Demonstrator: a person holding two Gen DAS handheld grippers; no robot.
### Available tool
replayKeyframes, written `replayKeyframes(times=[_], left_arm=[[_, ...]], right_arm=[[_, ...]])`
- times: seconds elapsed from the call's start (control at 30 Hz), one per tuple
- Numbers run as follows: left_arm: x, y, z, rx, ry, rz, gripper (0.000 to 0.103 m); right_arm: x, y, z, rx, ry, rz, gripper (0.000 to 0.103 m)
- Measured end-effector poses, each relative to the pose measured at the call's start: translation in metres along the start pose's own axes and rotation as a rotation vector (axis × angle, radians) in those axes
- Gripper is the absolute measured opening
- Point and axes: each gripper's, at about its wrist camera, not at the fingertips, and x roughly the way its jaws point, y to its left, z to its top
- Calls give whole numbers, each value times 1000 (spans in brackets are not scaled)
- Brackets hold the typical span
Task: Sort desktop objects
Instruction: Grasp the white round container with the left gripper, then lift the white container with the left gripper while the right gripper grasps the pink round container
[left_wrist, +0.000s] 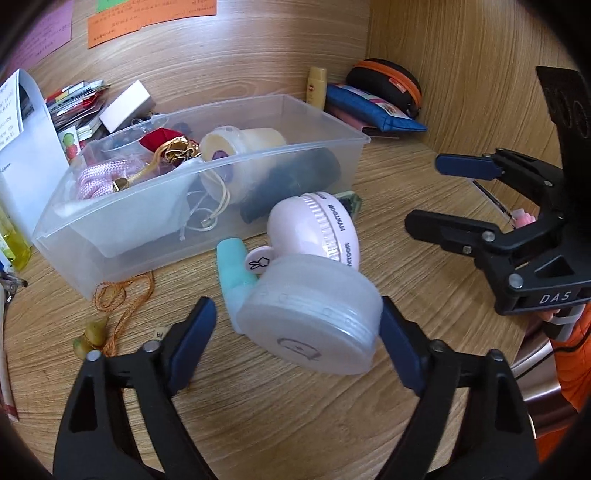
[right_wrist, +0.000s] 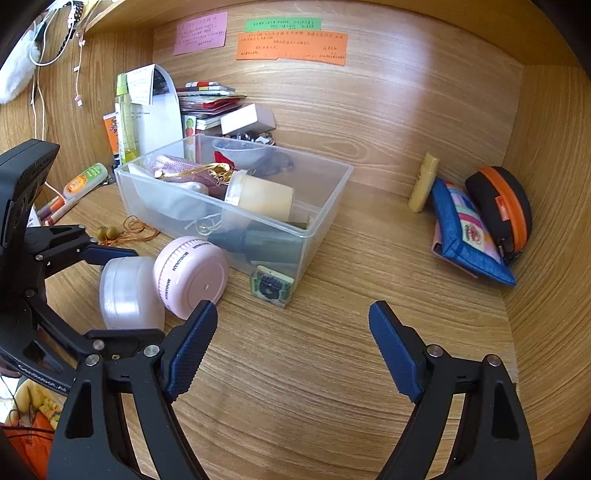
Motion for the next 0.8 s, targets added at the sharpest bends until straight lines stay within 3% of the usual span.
replayKeyframes(times=[0.13,0.4,0.8], left_arm=[[0,-3,-1,28,-1,8,69],[-6,12,-4,-36,-17,4,69],[-48,47,-15,-108,-108,70,69]], right_arm=[[1,4,0,-1,6,22,82],[7,21,2,-32,33,67,82],[42,57,17,-66,101,175,82]])
